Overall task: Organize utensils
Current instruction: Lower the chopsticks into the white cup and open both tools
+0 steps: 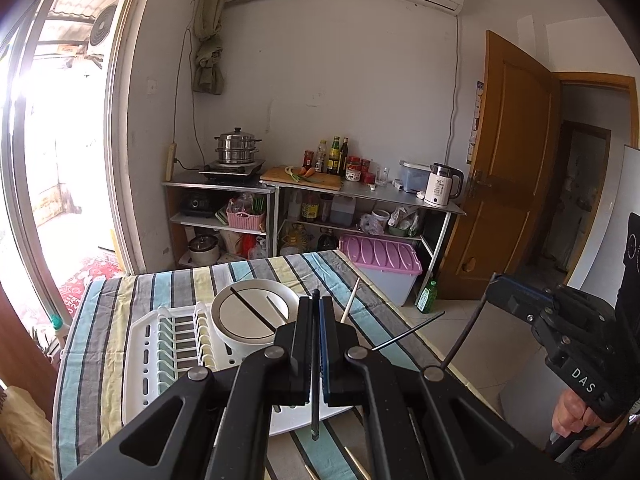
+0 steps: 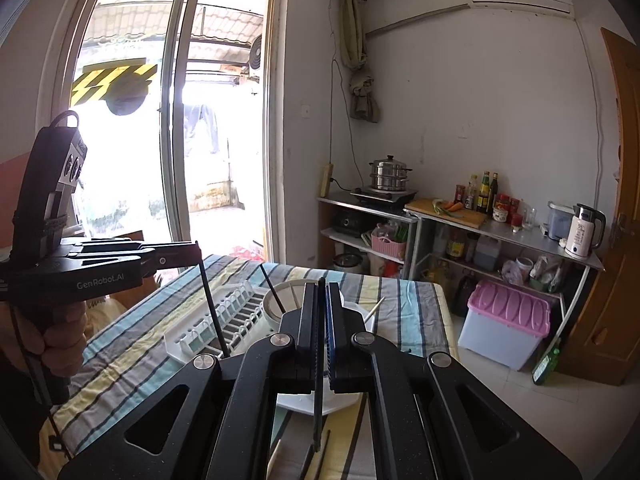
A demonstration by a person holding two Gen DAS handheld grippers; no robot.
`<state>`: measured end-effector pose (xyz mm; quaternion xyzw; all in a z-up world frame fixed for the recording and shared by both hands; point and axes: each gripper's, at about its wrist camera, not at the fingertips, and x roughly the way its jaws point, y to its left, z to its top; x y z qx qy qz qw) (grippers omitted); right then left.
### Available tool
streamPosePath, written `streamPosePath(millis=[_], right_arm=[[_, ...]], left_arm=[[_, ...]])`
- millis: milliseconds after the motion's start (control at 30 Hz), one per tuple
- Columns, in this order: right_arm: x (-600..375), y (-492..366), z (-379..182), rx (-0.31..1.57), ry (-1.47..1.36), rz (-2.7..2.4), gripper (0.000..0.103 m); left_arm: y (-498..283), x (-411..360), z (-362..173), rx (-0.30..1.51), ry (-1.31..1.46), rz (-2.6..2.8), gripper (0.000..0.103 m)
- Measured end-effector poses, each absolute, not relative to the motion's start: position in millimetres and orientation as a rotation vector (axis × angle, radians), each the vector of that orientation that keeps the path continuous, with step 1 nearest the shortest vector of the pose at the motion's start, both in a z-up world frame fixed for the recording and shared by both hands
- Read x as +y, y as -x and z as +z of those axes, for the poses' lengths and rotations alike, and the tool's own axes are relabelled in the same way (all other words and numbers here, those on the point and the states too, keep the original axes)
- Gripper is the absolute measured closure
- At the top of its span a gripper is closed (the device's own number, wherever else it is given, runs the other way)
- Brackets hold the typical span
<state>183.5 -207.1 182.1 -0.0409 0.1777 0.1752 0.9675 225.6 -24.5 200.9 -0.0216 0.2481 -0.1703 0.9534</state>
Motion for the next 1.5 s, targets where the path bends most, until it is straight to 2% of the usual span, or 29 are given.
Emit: streamPosePath(millis=[800,1500], right_arm=[[-196.3,-248.2,204.4,0.322,0.055,0.375,0.1],[-194.8,-285.1,173.3,0.394,0.033,0.362,0.1]], left_arm=[[-307.3,-44.0,223.6,0.494,0.08,-0.379,0.1],[-338.6,-44.5,185.5,0.554,0.104,-0.388,0.1]])
